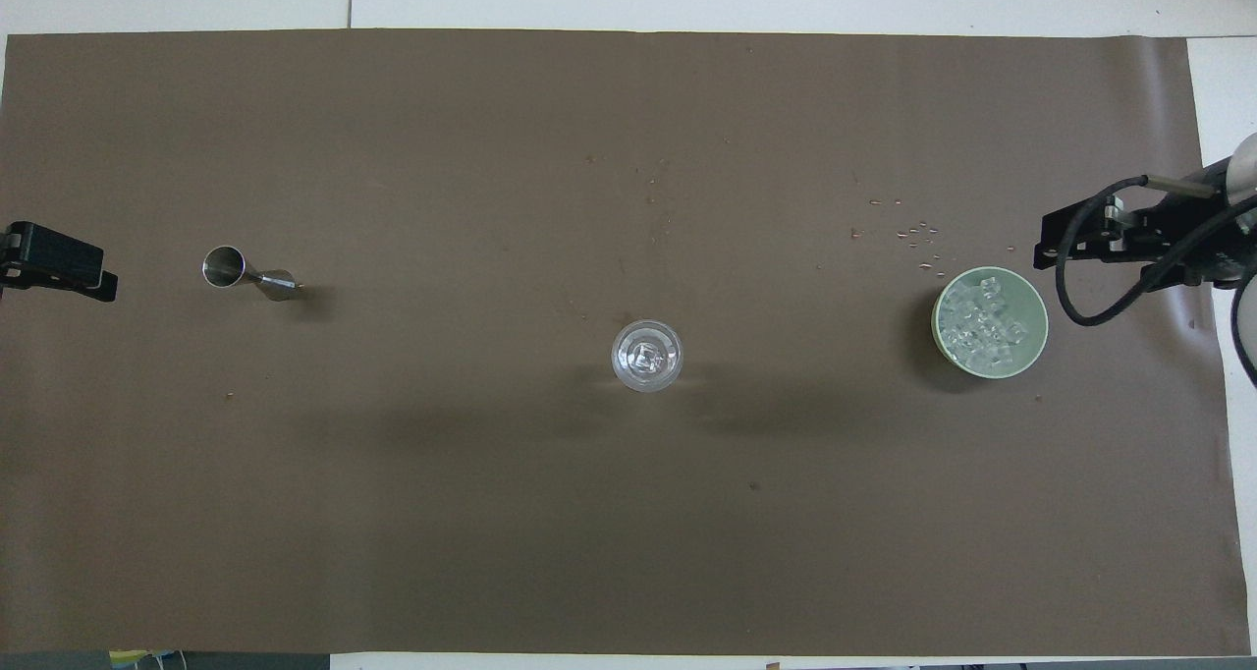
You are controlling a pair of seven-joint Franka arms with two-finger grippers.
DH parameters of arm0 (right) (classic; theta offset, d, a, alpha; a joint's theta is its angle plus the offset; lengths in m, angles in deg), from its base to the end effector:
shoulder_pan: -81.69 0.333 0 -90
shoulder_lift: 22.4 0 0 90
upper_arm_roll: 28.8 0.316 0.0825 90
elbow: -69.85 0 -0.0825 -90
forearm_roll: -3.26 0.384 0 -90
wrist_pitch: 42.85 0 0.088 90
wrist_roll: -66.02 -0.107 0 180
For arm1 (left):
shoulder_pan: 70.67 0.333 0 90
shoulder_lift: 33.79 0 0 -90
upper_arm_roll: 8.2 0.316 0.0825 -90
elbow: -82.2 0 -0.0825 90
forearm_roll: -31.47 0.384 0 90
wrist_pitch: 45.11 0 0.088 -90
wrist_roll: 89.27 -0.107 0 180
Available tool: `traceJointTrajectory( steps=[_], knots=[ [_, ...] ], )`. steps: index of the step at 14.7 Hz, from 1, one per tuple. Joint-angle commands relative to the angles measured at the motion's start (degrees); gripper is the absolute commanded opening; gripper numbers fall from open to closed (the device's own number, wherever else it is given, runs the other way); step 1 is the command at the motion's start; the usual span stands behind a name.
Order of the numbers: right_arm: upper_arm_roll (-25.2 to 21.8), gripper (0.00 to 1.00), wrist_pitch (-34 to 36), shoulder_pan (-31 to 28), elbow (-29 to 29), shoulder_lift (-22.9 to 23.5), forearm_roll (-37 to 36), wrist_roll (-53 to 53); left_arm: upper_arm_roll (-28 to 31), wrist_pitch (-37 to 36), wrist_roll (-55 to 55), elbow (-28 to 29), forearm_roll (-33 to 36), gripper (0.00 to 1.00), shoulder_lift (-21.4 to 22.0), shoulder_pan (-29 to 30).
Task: Pour wine and add ice with both arms
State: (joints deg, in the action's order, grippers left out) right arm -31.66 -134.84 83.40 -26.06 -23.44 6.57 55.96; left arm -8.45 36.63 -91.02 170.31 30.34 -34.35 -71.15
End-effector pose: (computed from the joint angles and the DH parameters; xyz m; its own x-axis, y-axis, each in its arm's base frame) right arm 0.5489 -0.0052 0.5889 0.9788 -0.1960 -0.0598 -0.1990 -0.9788 -0.0487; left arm 0.5419 -0.0092 0.6228 0.9917 -0.0460 -0.1200 -0.0435 -0.9988 0.0234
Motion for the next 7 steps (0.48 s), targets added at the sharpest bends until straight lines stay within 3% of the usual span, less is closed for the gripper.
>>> traceJointTrajectory(
  steps=[1, 7],
  knots=[
    [0.8, 1.00, 1.0, -4.3, -0.9, -2.4, -0.5, 8.5, -0.4, 1.2, -0.8, 1.7, 1.0, 1.00, 1.4, 0.4],
    [-0.2, 1.00, 4.6, -5.7, 0.0, -2.4, -4.1, 12.0, -0.4, 1.2, -0.8, 1.7, 1.0, 1.00, 1.4, 0.4]
  ],
)
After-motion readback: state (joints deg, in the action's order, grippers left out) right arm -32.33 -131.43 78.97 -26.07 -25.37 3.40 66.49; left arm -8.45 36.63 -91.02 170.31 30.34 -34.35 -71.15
